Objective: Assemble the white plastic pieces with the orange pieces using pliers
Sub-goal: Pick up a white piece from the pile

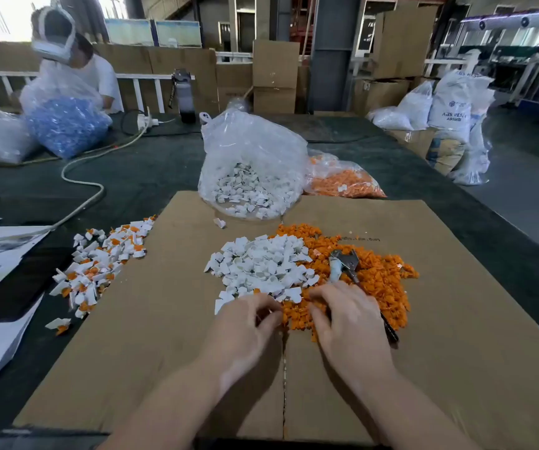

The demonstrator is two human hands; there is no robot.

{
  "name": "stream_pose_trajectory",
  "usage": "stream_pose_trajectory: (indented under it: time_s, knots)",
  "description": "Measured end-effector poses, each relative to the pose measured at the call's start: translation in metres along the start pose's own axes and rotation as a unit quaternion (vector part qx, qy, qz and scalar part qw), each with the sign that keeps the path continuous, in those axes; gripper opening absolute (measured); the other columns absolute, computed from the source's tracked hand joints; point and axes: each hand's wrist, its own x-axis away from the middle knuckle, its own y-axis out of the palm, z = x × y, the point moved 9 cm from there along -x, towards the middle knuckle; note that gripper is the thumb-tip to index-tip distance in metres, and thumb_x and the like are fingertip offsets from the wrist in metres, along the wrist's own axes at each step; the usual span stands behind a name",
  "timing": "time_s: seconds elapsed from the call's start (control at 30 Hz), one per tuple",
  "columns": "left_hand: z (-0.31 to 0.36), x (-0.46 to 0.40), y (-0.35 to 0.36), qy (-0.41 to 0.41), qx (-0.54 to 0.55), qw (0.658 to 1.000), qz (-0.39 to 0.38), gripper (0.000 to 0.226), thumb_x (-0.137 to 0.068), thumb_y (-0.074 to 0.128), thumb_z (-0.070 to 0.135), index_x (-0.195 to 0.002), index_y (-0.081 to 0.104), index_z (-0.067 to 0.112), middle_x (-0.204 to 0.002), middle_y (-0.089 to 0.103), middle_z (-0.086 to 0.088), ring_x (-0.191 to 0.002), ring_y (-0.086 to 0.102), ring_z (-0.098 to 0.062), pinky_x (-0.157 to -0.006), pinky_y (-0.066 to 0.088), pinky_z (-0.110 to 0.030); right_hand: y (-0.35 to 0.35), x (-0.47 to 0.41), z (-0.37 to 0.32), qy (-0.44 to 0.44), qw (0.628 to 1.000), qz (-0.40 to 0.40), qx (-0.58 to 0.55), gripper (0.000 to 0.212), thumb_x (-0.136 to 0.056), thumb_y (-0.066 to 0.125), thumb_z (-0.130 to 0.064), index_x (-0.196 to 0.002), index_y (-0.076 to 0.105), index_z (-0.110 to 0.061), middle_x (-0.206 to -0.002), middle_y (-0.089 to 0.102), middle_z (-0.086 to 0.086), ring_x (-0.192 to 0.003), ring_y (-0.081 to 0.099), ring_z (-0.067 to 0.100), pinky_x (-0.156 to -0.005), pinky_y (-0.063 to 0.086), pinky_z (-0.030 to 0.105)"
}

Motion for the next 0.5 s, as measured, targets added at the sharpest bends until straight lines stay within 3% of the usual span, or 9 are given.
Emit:
stream_pose_trajectory:
  time_s: [0.07, 0.17, 0.23, 0.4, 0.5]
  knots:
    - [-0.002, -0.010, -0.002, -0.016, 0.005, 0.999, 0.040, 0.005, -0.089, 0.059, 0.027, -0.089, 0.064, 0.029, -0.080, 0.057, 0.016, -0.072, 0.050, 0.002, -0.060, 0.035, -0.007, 0.003, -0.013, 0.003, 0.020, 0.997, 0.013, 0.071, 0.012, -0.076, 0.076, -0.013, -0.086, 0.070, -0.015, -0.083, 0.067, 0.000, -0.081, 0.061, 0.024, -0.074, 0.042, 0.038]
    - [-0.003, -0.020, 0.006, -0.010, -0.019, 0.997, 0.072, 0.010, -0.088, 0.060, 0.027, -0.097, 0.064, 0.026, -0.080, 0.048, 0.018, -0.072, 0.048, 0.002, -0.062, 0.033, -0.009, 0.026, -0.023, 0.015, 0.054, 0.985, -0.069, 0.151, 0.017, -0.091, 0.055, -0.026, -0.105, 0.064, -0.022, -0.102, 0.062, -0.004, -0.100, 0.051, 0.020, -0.088, 0.025, 0.038]
    - [-0.003, -0.025, 0.009, 0.001, -0.019, 0.995, 0.093, 0.013, -0.088, 0.060, 0.025, -0.100, 0.065, 0.021, -0.084, 0.047, 0.014, -0.080, 0.049, -0.003, -0.067, 0.030, -0.011, 0.036, -0.025, 0.024, 0.061, 0.978, -0.092, 0.179, 0.022, -0.095, 0.044, -0.027, -0.110, 0.060, -0.027, -0.107, 0.058, -0.007, -0.105, 0.044, 0.017, -0.089, 0.017, 0.036]
    - [-0.001, -0.032, 0.012, 0.004, -0.029, 0.991, 0.128, 0.026, -0.087, 0.062, 0.026, -0.113, 0.062, 0.020, -0.104, 0.051, 0.003, -0.104, 0.045, -0.013, -0.079, 0.028, -0.012, 0.046, -0.034, 0.027, 0.068, 0.966, -0.129, 0.214, 0.019, -0.090, 0.049, -0.022, -0.103, 0.062, -0.028, -0.102, 0.058, -0.008, -0.106, 0.041, 0.018, -0.095, 0.016, 0.041]
    - [0.002, -0.035, 0.016, 0.000, -0.056, 0.989, 0.135, 0.029, -0.088, 0.058, 0.035, -0.116, 0.061, 0.029, -0.100, 0.043, 0.007, -0.106, 0.040, -0.011, -0.082, 0.028, -0.013, 0.048, -0.036, 0.029, 0.065, 0.961, -0.139, 0.231, 0.014, -0.090, 0.052, -0.022, -0.099, 0.062, -0.027, -0.098, 0.059, -0.008, -0.105, 0.042, 0.019, -0.092, 0.016, 0.040]
